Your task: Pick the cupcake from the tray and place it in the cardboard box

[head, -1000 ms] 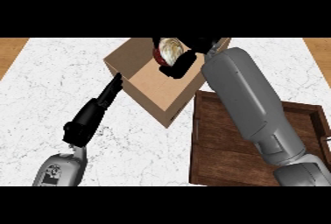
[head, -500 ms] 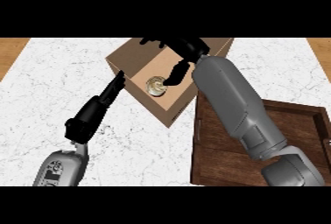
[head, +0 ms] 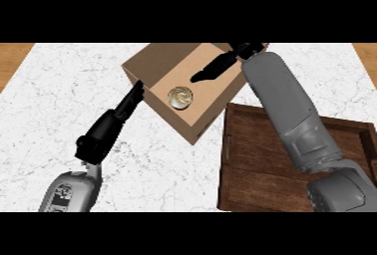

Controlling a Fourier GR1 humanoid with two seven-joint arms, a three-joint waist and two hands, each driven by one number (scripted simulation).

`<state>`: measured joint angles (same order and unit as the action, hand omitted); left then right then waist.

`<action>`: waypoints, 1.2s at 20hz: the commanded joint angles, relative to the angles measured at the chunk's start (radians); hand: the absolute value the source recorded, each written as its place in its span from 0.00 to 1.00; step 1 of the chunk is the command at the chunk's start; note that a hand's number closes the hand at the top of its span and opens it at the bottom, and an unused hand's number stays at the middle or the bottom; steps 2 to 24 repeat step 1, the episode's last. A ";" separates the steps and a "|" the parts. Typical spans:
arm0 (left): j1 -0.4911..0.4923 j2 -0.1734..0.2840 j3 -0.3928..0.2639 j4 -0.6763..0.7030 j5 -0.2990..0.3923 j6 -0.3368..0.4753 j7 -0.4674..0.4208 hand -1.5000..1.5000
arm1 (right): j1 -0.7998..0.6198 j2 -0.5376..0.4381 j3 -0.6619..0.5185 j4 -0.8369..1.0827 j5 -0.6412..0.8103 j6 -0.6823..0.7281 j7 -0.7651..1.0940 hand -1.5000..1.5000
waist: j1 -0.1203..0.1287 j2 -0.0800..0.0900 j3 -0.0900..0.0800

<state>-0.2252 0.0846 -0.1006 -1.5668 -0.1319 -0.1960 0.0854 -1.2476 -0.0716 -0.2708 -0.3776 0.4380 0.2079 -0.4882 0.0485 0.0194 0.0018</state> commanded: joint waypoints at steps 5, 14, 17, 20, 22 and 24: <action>-0.017 -0.004 0.007 0.051 -0.015 0.011 -0.005 0.50 | -0.021 -0.060 -0.110 0.048 -0.111 0.092 -0.006 0.00 | -0.013 0.000 -0.001; -0.017 -0.004 0.007 0.051 -0.015 0.011 -0.005 0.50 | -0.021 -0.060 -0.110 0.048 -0.111 0.092 -0.006 0.00 | -0.013 0.000 -0.001; -0.017 -0.004 0.007 0.051 -0.015 0.011 -0.005 0.50 | -0.021 -0.060 -0.110 0.048 -0.111 0.092 -0.006 0.00 | -0.013 0.000 -0.001; -0.017 -0.004 0.007 0.051 -0.015 0.011 -0.005 0.50 | -0.021 -0.060 -0.110 0.048 -0.111 0.092 -0.006 0.00 | -0.013 0.000 -0.001; -0.017 -0.004 0.007 0.051 -0.015 0.011 -0.005 0.50 | -0.021 -0.060 -0.110 0.048 -0.111 0.092 -0.006 0.00 | -0.013 0.000 -0.001; -0.017 -0.004 0.007 0.051 -0.015 0.011 -0.005 0.50 | -0.021 -0.060 -0.110 0.048 -0.111 0.092 -0.006 0.00 | -0.013 0.000 -0.001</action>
